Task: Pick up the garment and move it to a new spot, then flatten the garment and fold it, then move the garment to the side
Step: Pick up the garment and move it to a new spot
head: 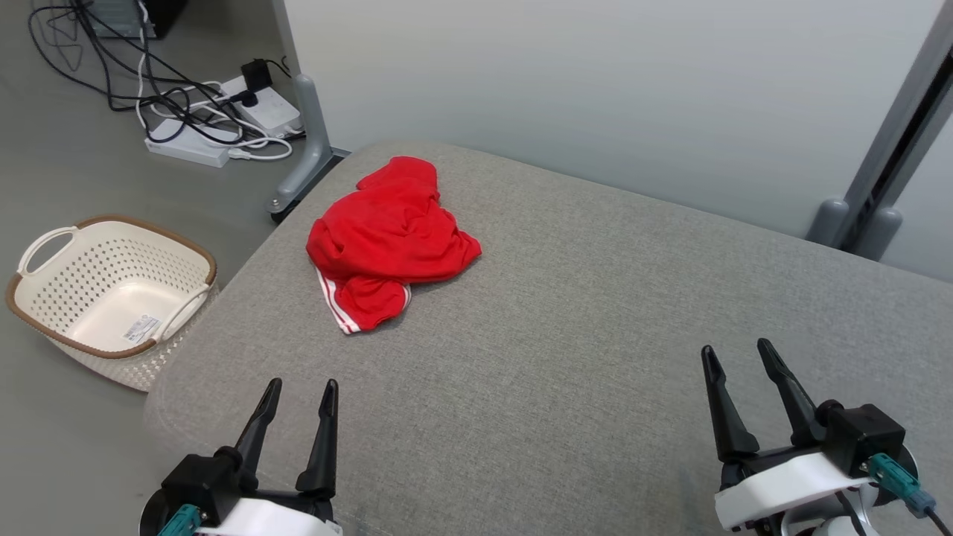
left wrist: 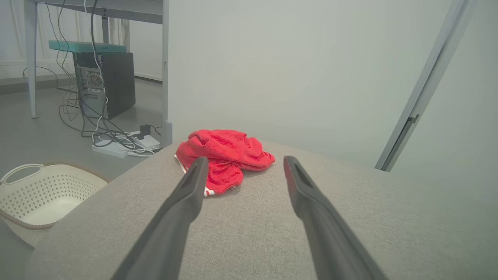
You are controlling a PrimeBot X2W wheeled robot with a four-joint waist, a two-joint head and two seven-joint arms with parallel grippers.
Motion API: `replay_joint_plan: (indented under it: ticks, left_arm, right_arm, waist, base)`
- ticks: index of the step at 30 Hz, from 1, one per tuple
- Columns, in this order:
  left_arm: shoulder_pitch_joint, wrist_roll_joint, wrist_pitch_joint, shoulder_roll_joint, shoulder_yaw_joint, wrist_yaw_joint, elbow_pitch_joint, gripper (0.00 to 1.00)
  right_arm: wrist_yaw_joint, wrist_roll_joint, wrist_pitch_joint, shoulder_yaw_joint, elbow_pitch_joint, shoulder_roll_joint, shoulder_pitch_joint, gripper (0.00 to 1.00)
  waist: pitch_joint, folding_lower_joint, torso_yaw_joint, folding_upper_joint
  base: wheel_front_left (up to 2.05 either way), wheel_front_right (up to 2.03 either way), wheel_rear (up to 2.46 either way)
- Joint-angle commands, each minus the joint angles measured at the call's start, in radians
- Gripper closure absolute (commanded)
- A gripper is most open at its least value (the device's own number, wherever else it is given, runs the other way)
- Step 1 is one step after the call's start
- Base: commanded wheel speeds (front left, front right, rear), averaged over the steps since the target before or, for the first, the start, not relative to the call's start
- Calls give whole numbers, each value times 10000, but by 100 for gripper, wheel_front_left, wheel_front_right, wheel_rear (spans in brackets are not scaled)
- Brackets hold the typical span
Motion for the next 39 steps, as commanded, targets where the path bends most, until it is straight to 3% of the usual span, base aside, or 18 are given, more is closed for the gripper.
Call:
replay_joint_plan:
  ticks: [1, 19, 26, 34, 39]
  left_arm:
    - [95, 35, 3, 44, 131, -1, -68, 0]
    - [243, -209, 3, 44, 336, 67, -257, 0]
    - [-134, -165, 3, 44, 416, -210, -82, 0]
    - [-2157, -183, 3, 61, 1602, -259, 585, 0]
    - [-4017, -109, 195, 665, 1888, -346, 2252, 0]
  right_arm:
    - [-1, 86, -39, 58, -12, -29, -25, 0]
    - [-3, 304, -39, 402, 279, -30, -295, 0]
    - [-1, 597, -39, 69, 21, -25, -154, 0]
    - [-1, 468, -39, 104, -815, -689, -1362, 0]
    - [-1, 479, -39, 333, -1432, -1152, -2044, 0]
  waist:
    - [-88, 0, 270, 0]
    - [-69, 0, 287, 0]
    - [120, 0, 360, 0]
    - [2163, 0, -349, 0]
    - [3322, 0, -857, 0]
  base:
    - [0, 0, 0]
    - [0, 0, 0]
    - [0, 0, 0]
    - [0, 0, 0]
    - [0, 0, 0]
